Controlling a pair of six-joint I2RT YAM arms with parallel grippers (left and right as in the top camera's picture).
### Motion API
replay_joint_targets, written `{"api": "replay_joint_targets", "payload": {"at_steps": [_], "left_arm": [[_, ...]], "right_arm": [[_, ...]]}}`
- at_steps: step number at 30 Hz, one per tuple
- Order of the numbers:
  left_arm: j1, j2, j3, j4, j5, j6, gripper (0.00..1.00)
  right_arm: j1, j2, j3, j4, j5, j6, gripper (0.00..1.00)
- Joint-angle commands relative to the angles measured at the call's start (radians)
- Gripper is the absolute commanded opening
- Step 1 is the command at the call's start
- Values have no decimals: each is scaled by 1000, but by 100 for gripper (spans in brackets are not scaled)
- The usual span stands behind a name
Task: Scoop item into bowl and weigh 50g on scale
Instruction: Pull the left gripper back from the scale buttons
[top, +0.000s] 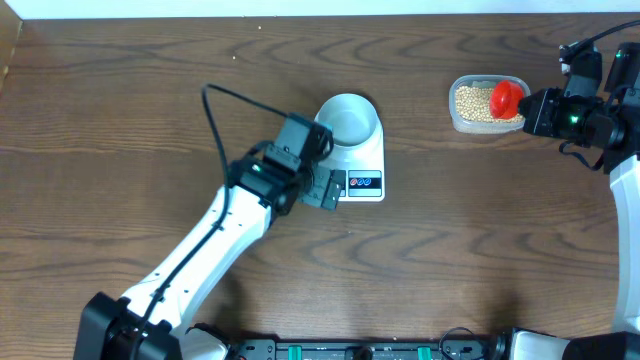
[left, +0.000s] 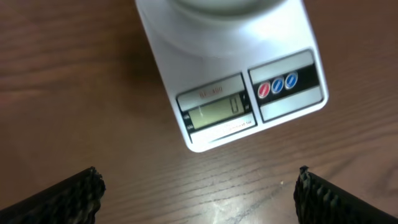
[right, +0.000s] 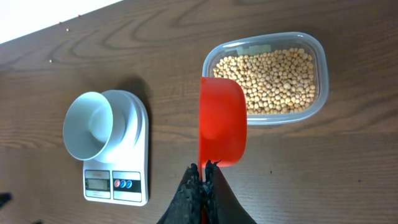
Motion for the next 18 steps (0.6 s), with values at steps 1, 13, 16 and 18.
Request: {"api": "replay_joint_targets", "payload": {"at_steps": [1, 13, 16, 18], "left_arm": [[-28, 3, -39, 50, -14, -11, 100], [-47, 3, -39, 55, -80, 13, 100], [-47, 3, -39, 56, -80, 13, 100], [-47, 3, -39, 56, -80, 13, 100]], "right_arm": [[-4, -7, 16, -4, 1, -16, 1], [-4, -7, 16, -8, 1, -16, 1], [-4, -7, 16, -8, 1, -16, 1], [-4, -7, 16, -8, 1, -16, 1]]}}
